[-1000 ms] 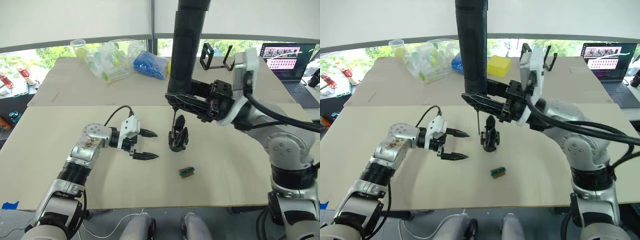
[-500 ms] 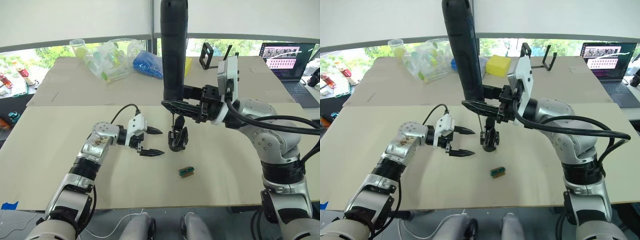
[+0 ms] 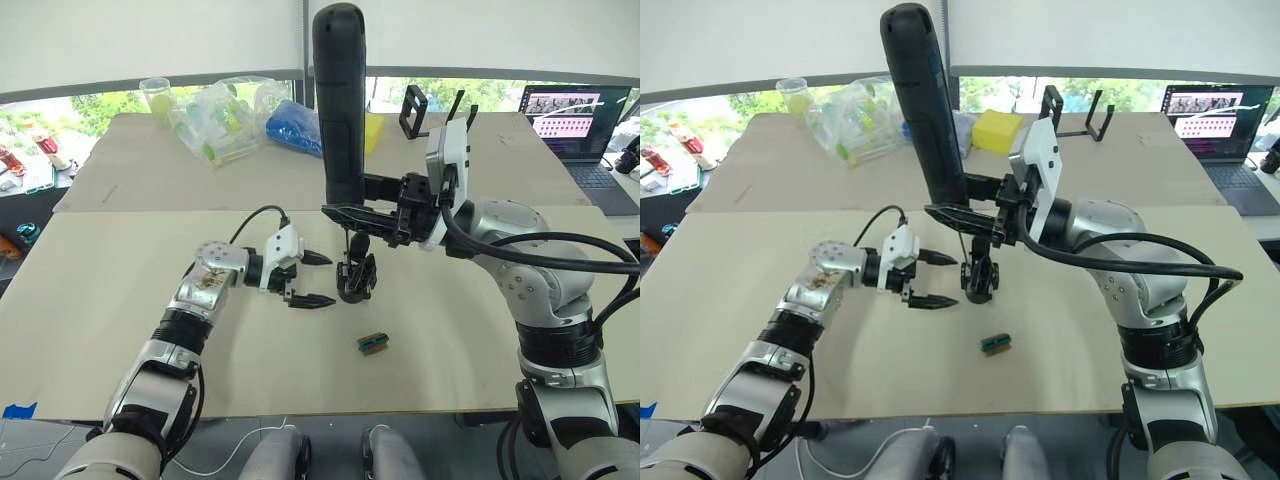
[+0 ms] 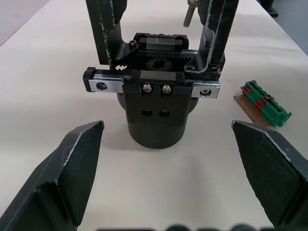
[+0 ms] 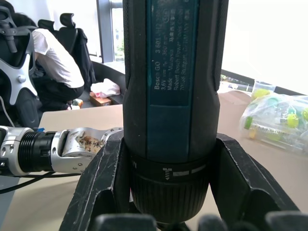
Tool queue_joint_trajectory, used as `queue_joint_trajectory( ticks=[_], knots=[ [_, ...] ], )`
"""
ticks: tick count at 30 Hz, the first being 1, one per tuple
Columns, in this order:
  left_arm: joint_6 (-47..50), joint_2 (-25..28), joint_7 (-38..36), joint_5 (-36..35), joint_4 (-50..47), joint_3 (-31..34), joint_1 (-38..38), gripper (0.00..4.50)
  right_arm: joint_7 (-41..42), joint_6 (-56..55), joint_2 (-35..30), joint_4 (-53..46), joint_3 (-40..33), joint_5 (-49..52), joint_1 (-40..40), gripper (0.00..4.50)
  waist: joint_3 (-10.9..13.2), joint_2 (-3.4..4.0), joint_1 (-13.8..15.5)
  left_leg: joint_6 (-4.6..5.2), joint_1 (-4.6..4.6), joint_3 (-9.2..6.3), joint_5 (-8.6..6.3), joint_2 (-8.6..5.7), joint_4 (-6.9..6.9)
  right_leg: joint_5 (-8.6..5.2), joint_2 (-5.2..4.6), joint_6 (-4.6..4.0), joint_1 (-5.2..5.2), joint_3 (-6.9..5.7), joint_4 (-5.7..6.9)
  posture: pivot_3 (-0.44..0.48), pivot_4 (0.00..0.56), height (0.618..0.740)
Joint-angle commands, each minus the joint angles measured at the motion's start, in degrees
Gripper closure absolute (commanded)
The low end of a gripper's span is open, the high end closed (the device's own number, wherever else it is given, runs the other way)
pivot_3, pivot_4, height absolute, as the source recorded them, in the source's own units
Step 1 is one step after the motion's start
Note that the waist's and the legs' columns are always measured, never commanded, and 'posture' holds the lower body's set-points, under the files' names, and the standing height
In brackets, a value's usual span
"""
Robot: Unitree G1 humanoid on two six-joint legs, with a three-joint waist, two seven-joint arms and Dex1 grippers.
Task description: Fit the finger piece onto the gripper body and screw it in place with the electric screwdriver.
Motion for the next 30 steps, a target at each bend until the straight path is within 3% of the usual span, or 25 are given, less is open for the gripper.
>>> queue_joint_trajectory(
  ticks=[1,30],
  knots=[
    [-1.1,-0.36,0.18,-0.21,-0.5,0.56,-1.21,0.0,0.49,-1.51,0.21,-1.53,-1.67,0.03,-0.34,2.6,0.0,0.0,0.01,0.0,0.0,0.0,0.0,0.0,0.0,0.0,0.0,0.0,-0.01,0.0,0.01,0.0,0.15,0.74],
    [-2.05,-1.6,0.39,0.25,1.03,0.63,-2.11,0.0,2.68,-4.36,1.67,0.43,-1.73,-4.57,2.0,2.6,0.0,0.0,0.03,-0.01,-0.18,0.04,0.01,-0.02,0.17,0.0,-0.02,0.0,-0.27,0.0,0.4,0.0,0.15,0.74]
  ],
)
